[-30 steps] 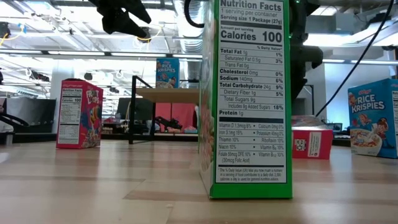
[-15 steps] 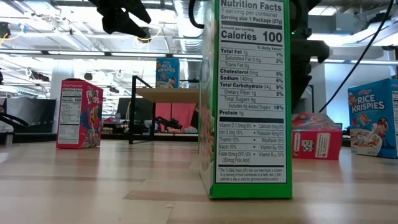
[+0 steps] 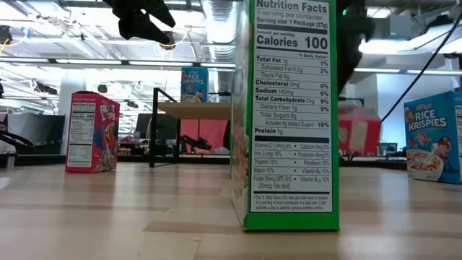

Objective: Stack cereal on shelf
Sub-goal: Put the right red cereal box on the shelf aligned with the other red cereal box

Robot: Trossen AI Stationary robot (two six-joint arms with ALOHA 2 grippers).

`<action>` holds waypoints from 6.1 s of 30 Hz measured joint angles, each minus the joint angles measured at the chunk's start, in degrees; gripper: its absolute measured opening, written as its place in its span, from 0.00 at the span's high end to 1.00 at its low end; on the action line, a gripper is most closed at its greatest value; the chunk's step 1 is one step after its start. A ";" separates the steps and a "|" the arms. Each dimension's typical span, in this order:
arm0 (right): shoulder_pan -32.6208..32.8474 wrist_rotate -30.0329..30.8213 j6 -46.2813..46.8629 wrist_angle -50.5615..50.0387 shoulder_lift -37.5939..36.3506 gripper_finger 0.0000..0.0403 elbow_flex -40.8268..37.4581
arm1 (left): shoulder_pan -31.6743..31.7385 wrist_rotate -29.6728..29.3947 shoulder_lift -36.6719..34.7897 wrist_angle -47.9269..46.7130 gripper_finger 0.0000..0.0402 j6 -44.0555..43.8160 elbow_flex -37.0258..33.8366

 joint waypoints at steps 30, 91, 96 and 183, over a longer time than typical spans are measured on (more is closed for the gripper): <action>2.74 58.13 11.91 3.13 -21.02 0.99 -3.97 | -0.01 0.01 0.00 0.04 0.23 0.20 0.00; -7.56 74.78 11.39 46.84 -10.36 0.91 -22.36 | 0.01 0.03 0.00 0.02 0.23 4.76 0.00; -7.99 72.07 11.39 46.84 -10.37 0.87 -22.36 | 0.00 0.04 0.00 0.04 0.23 4.76 0.00; -8.94 49.07 -0.61 46.42 -12.46 0.43 -17.84 | 0.00 0.65 0.00 0.04 0.23 5.15 -0.02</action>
